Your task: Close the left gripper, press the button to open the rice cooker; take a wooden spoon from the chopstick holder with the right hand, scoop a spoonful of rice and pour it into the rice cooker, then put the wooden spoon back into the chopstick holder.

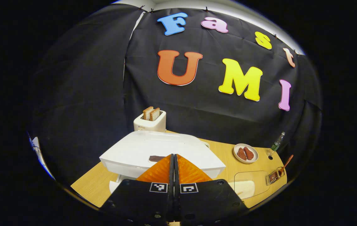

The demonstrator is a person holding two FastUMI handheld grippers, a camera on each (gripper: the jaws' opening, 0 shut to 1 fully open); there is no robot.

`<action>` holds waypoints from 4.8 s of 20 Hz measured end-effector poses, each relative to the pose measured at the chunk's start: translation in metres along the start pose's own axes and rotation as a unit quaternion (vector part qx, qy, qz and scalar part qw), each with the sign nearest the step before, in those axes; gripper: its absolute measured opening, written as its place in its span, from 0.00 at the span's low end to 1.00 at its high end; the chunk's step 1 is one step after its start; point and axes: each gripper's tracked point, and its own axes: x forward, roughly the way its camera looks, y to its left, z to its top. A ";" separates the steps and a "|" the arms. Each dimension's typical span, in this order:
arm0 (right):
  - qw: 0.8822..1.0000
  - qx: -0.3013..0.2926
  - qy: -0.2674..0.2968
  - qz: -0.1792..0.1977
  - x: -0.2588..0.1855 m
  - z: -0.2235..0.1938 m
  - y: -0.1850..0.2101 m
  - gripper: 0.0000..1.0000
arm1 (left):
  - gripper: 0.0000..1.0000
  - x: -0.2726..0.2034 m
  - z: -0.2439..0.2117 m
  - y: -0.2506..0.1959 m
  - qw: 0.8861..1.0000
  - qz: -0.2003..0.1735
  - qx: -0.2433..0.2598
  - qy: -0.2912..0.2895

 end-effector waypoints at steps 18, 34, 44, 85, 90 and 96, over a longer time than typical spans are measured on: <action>0.997 0.046 0.052 0.027 0.076 -0.044 0.028 1.00 | 0.95 -0.127 -0.005 -0.038 0.985 -0.001 0.088 -0.146; 0.987 0.042 0.123 0.099 0.218 -0.119 0.083 1.00 | 0.95 -0.175 -0.119 -0.097 0.980 -0.097 0.091 -0.149; 0.969 0.110 0.206 0.086 0.285 -0.164 0.096 0.74 | 0.95 -0.196 -0.112 -0.102 0.966 -0.121 0.134 -0.185; 0.992 -0.087 -0.011 0.087 0.180 -0.130 0.337 0.08 | 0.97 -0.216 -0.126 -0.079 0.971 -0.139 0.123 -0.151; 0.993 -0.109 0.001 0.050 0.189 -0.156 0.340 0.10 | 0.97 -0.210 -0.131 -0.082 0.972 -0.147 0.115 -0.146; 0.988 -0.086 0.037 0.120 0.175 -0.180 0.384 0.08 | 0.96 -0.211 -0.137 -0.075 0.973 -0.146 0.111 -0.142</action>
